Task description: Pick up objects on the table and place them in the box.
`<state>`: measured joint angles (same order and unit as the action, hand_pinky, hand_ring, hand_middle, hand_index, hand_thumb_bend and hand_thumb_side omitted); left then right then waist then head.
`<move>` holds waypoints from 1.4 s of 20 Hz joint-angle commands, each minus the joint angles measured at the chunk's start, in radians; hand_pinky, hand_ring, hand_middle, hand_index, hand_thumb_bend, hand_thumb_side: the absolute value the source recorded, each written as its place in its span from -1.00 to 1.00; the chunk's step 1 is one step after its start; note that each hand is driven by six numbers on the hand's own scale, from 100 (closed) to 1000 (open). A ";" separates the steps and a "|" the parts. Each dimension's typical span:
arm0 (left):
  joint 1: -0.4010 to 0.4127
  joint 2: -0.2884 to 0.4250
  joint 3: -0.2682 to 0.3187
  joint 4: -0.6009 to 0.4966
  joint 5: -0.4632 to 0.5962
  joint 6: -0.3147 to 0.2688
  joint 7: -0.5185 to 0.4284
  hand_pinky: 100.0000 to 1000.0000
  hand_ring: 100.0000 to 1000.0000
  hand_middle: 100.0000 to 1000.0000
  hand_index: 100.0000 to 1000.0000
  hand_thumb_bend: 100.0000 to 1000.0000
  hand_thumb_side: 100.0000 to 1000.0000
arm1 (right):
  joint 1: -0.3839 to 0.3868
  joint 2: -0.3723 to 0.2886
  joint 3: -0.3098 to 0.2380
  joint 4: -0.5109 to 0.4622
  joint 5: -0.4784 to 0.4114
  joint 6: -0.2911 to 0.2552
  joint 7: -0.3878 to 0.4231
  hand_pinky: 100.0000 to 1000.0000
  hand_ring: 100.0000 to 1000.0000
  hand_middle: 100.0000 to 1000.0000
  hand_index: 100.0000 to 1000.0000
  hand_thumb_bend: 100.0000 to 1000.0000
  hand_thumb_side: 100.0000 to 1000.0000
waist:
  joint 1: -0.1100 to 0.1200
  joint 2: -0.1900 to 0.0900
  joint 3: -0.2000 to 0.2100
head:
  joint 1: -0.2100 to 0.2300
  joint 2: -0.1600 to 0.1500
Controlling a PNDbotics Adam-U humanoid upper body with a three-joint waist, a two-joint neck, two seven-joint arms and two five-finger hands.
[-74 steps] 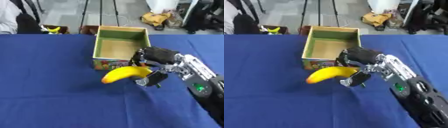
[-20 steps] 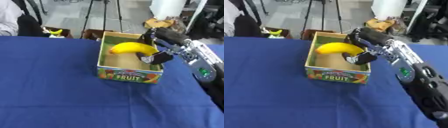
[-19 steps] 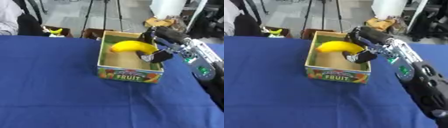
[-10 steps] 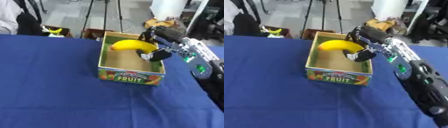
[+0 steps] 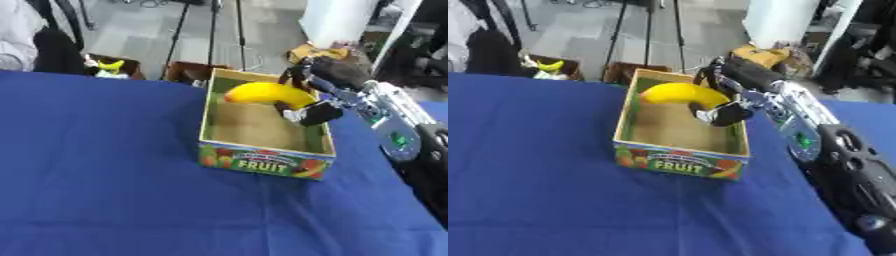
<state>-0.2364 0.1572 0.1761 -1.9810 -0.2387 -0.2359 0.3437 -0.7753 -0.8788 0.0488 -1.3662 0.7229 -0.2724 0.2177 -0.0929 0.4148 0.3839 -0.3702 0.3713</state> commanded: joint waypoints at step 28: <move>-0.023 0.008 0.003 -0.019 -0.023 -0.009 -0.004 -0.28 -0.34 -0.19 0.17 -1.00 1.00 | -0.006 -0.134 -0.074 0.169 0.009 -0.013 -0.118 0.19 0.16 -0.45 0.15 -1.00 -0.22 | -0.036 0.019 0.055 | -0.067 -0.098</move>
<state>-0.2547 0.1571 0.1706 -1.9810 -0.2568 -0.2434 0.3379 -0.7724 -0.9600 -0.0069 -1.1957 0.7289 -0.2850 0.1079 -0.1340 0.4537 0.4383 -0.4336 0.2886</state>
